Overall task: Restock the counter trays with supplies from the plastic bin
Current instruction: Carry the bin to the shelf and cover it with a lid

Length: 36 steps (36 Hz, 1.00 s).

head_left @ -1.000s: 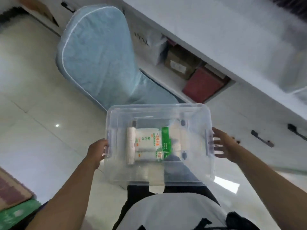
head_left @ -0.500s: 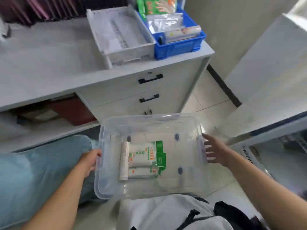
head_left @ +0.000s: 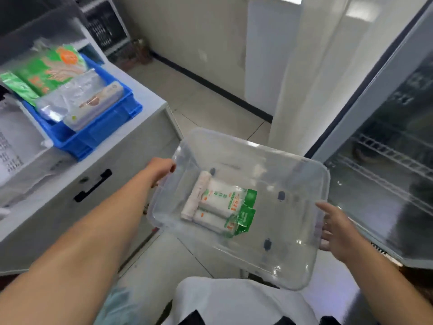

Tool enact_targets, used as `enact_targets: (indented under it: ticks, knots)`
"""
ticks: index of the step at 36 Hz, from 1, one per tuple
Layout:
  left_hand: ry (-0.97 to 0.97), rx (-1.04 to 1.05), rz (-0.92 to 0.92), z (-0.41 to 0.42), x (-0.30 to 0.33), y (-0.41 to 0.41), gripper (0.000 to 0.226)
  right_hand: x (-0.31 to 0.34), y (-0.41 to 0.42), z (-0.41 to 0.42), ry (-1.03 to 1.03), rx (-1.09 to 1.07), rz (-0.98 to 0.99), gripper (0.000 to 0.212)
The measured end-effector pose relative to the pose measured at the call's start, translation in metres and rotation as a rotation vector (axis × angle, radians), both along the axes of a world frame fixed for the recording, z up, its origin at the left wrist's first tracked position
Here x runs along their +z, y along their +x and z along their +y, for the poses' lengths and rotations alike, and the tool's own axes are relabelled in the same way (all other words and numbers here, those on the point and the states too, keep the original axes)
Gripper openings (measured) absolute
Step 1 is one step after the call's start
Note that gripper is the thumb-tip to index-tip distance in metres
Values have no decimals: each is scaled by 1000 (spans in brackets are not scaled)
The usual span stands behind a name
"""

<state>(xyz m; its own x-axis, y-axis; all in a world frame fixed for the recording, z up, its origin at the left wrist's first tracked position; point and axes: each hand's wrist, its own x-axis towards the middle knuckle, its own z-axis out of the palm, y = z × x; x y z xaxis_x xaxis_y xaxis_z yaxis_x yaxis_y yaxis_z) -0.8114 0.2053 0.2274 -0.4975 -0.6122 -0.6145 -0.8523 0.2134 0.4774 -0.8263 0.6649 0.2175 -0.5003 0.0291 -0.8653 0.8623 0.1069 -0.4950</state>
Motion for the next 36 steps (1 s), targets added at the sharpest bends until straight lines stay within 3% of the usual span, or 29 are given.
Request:
enact_targets:
  ticks: [7, 11, 19, 24, 32, 36]
  knots:
    - [-122, -228, 43, 20, 34, -157, 1, 11, -33, 4, -152, -189, 26, 47]
    - [-180, -305, 51, 17, 44, -234, 6, 23, -67, -15, -182, -235, 18, 47]
    - [-113, -383, 23, -42, 38, -378, 7, 48, -176, -84, -147, -252, 29, 35]
    - [-68, -351, -23, -114, 45, -443, 12, 73, -260, -150, -104, -256, 64, 21]
    - [-12, -193, -34, -234, 40, -518, 34, 94, -407, -243, -90, -181, 135, 17]
    - [8, -87, -31, -284, 37, -548, 22, 93, -479, -283, -91, -110, 160, 23]
